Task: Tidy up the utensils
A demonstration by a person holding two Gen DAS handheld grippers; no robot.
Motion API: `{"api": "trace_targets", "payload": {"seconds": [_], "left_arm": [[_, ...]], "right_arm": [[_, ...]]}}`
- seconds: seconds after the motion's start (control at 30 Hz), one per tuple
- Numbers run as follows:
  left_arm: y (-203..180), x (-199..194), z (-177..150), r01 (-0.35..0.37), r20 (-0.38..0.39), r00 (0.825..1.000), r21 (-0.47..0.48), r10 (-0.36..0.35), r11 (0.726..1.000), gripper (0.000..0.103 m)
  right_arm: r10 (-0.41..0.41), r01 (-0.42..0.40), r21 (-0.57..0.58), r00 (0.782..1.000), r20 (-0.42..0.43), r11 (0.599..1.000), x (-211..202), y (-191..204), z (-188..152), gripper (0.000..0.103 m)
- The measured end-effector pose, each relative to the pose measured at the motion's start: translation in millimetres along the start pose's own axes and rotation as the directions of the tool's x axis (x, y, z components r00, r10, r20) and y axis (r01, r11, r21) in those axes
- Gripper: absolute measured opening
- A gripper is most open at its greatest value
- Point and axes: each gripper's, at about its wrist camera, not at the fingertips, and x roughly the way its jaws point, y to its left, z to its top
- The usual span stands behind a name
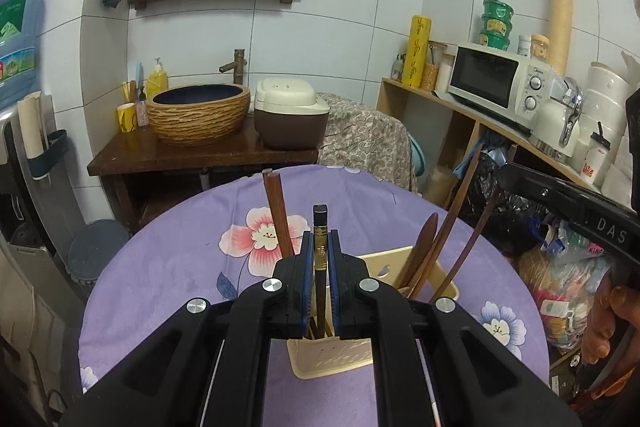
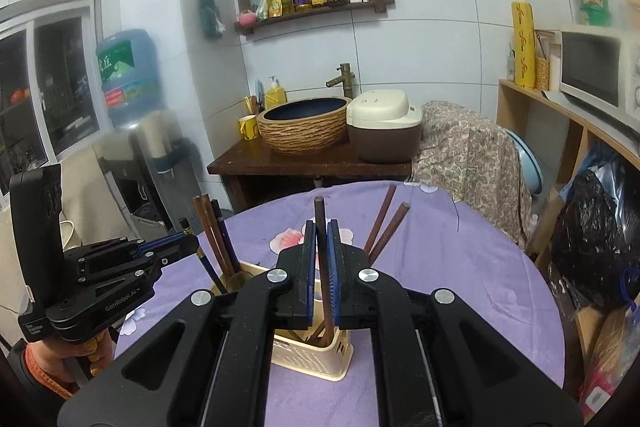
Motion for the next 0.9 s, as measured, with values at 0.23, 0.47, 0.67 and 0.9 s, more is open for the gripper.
{"api": "trace_targets", "payload": {"seconds": [0.23,0.47,0.67,0.9], "left_arm": [[-1,-7,-3,-0.001,0.025,1.0,0.01,0.001,1.0,0.045],[-1,-45,-22,-0.01,0.133,0.991,0.051,0.003,0.999,0.087],[12,-67,-62,0.002,0.198,0.98,0.04,-0.01,0.999,0.098],[-5,-82,-133,-0.066,0.199,0.978,0.061,0.053,0.996,0.098]], "right_arm": [[-0.014,0.014,0.004,1.0,0.003,1.0,-1,0,-9,0.024],[-0.117,0.118,-0.013,0.989,0.09,0.993,-30,-1,-27,0.094],[-0.199,0.205,-0.042,0.973,0.119,0.978,-56,0,-66,0.097],[-0.158,0.157,0.037,0.986,0.057,0.987,-78,7,-149,0.097]]}}
